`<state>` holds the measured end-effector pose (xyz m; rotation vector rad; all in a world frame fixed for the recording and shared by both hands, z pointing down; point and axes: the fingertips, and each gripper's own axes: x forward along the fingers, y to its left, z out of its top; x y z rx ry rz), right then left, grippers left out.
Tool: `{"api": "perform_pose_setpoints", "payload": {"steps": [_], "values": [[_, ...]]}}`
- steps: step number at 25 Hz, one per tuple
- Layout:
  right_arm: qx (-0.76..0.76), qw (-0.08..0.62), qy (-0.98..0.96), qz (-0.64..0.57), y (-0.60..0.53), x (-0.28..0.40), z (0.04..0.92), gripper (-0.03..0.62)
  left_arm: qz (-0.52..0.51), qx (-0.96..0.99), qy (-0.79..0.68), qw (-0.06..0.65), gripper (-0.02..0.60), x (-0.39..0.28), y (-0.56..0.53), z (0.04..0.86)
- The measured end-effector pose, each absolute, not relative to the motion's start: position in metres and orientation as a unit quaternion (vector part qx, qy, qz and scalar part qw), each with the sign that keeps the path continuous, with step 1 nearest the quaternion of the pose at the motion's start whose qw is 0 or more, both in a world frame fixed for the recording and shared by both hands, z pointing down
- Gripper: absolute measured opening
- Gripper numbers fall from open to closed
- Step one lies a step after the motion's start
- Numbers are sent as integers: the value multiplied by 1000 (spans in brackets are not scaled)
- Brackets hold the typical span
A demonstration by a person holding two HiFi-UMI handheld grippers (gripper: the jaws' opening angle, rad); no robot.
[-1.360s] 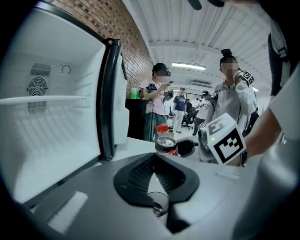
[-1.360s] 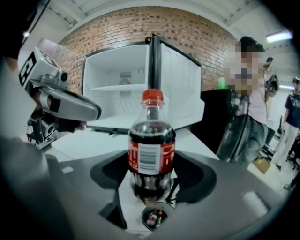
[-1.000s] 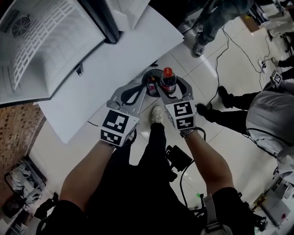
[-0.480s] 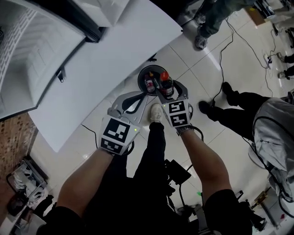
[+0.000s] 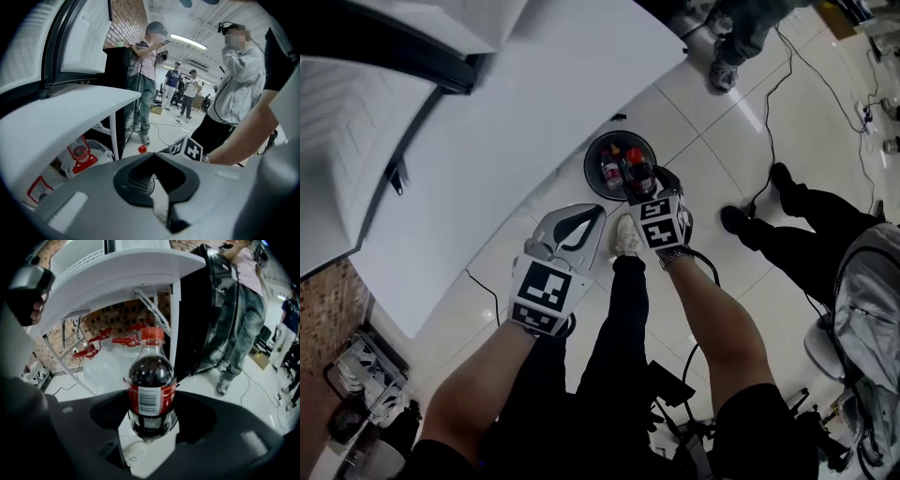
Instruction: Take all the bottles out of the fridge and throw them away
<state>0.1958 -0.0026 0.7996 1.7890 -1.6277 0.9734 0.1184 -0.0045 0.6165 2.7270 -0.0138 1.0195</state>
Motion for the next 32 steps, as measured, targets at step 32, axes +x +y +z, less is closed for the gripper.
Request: {"api": "perform_pose_setpoints", "payload": {"steps": [32], "values": [[644, 280, -595, 391, -5, 174, 834, 296, 352, 929, -12, 114, 3, 114, -6, 626]]}}
